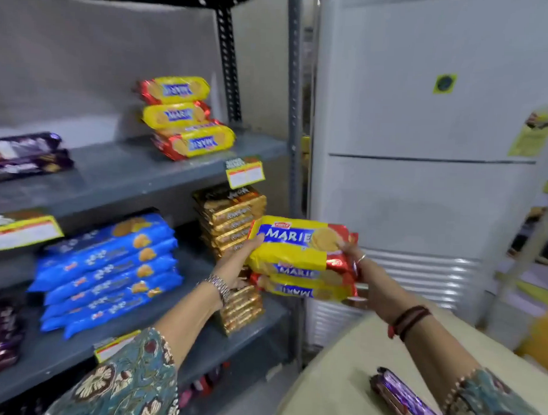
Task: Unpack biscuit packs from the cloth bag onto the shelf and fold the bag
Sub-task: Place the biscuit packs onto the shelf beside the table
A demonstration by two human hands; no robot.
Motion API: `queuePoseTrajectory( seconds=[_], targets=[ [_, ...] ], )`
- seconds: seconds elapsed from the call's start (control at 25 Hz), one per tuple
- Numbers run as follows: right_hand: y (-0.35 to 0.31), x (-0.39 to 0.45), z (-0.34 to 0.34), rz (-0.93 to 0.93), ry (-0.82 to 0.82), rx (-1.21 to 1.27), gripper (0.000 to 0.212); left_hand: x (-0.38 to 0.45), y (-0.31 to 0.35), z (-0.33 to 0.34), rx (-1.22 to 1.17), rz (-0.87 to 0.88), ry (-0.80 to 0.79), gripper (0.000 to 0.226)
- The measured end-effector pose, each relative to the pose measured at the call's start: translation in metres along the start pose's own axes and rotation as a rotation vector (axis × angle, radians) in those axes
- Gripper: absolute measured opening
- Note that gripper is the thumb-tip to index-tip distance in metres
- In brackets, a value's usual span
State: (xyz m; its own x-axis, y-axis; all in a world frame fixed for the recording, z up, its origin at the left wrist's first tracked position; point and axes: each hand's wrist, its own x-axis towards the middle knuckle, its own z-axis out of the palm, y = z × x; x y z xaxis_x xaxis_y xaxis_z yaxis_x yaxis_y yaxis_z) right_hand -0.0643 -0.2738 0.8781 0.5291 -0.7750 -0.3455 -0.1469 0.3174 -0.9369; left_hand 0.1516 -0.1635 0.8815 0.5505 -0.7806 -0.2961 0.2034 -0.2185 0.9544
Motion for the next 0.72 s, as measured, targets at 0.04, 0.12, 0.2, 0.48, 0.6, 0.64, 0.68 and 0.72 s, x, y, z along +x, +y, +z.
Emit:
queuePoseTrajectory(
  seconds=[0.04, 0.12, 0.2, 0.48, 0.6, 0.64, 0.68, 0.72],
  targets=[
    [-0.028, 0.002, 0.008, -0.024, -0.001, -0.015, 0.05, 0.0, 0.023, -0.004, -0.009, 0.028, 0.03, 0.044],
    [-0.089, 0.006, 0.031, -0.088, -0.036, -0.036, 0.052, -0.005, 0.075, -0.018, -0.019, 0.092, 0.077, 0.045],
    [-0.141, 0.014, 0.052, -0.125, -0.067, -0.084, 0.055, -0.006, 0.122, -0.031, -0.021, 0.122, 0.103, 0.057],
    [-0.269, 0.063, 0.143, -0.173, -0.182, -0.184, 0.049, 0.02, 0.244, -0.097, 0.046, 0.182, 0.207, 0.053],
    [-0.293, 0.102, 0.178, -0.211, -0.174, -0.178, 0.046, 0.046, 0.27, -0.122, 0.091, 0.148, 0.249, 0.064],
    [-0.299, 0.116, 0.19, -0.225, -0.182, -0.192, 0.046, 0.057, 0.276, -0.131, 0.1, 0.137, 0.261, 0.068],
    [-0.304, 0.129, 0.201, -0.236, -0.193, -0.208, 0.046, 0.068, 0.281, -0.139, 0.11, 0.131, 0.277, 0.071],
    [-0.309, 0.144, 0.211, -0.245, -0.194, -0.227, 0.048, 0.08, 0.286, -0.147, 0.108, 0.126, 0.29, 0.073]
  ],
)
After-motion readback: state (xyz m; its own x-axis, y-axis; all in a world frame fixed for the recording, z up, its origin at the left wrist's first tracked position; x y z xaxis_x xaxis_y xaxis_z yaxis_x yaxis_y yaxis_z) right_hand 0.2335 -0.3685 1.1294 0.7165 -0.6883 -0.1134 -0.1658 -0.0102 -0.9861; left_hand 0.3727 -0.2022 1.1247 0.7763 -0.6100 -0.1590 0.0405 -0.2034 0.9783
